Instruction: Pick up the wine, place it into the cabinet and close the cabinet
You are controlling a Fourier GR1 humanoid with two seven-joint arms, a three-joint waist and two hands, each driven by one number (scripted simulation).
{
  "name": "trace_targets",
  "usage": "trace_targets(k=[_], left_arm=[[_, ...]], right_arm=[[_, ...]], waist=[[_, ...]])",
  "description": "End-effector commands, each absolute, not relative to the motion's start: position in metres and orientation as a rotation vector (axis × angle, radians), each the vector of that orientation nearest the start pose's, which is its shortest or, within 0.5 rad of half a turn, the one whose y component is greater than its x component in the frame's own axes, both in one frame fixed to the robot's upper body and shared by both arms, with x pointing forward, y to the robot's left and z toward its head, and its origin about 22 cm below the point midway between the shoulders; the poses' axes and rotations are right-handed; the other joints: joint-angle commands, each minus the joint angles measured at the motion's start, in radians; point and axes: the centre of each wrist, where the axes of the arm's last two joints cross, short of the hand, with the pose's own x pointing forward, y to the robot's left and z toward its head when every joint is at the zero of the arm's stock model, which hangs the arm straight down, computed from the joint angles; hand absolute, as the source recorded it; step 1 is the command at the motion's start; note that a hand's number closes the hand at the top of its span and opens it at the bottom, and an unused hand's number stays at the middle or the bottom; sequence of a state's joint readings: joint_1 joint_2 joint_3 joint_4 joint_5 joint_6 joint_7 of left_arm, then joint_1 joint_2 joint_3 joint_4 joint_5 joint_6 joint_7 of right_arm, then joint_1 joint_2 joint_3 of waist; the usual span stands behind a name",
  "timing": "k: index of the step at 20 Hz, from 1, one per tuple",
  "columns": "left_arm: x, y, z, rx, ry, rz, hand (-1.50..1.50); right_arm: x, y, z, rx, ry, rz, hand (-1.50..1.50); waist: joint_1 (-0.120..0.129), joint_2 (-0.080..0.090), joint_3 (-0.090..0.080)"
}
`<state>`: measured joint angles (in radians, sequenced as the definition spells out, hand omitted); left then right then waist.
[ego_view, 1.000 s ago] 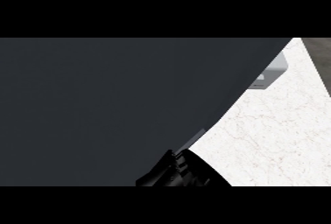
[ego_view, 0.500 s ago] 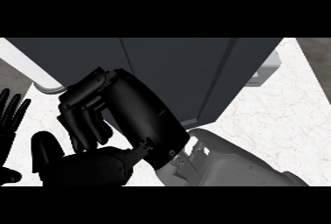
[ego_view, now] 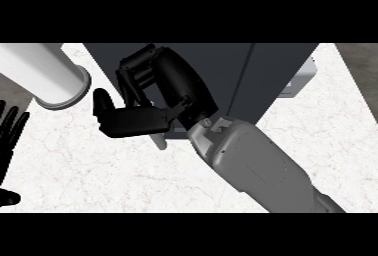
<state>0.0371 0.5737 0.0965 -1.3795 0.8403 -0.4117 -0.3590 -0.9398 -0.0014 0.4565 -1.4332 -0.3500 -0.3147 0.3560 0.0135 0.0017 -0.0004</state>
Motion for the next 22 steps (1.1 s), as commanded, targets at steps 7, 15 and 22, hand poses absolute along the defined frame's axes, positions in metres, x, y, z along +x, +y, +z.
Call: trace_targets(k=[7, 15, 22], left_arm=[[0.226, 0.408, 0.025, -0.377, -1.847, 0.149, -1.50], [0.234, 0.404, 0.030, -0.407, -1.864, 0.120, -1.50], [0.237, 0.401, 0.039, -0.434, -1.852, 0.103, -1.50]], right_arm=[[0.369, -0.038, 0.195, 0.420, -1.701, 0.474, 1.50], [0.394, -0.070, 0.182, 0.382, -1.730, 0.461, 1.50], [0.395, -0.063, 0.163, 0.375, -1.739, 0.458, 1.50]], waist=[[0.000, 0.001, 0.000], [0.002, 0.007, -0.001], [0.007, 0.007, 0.000]])
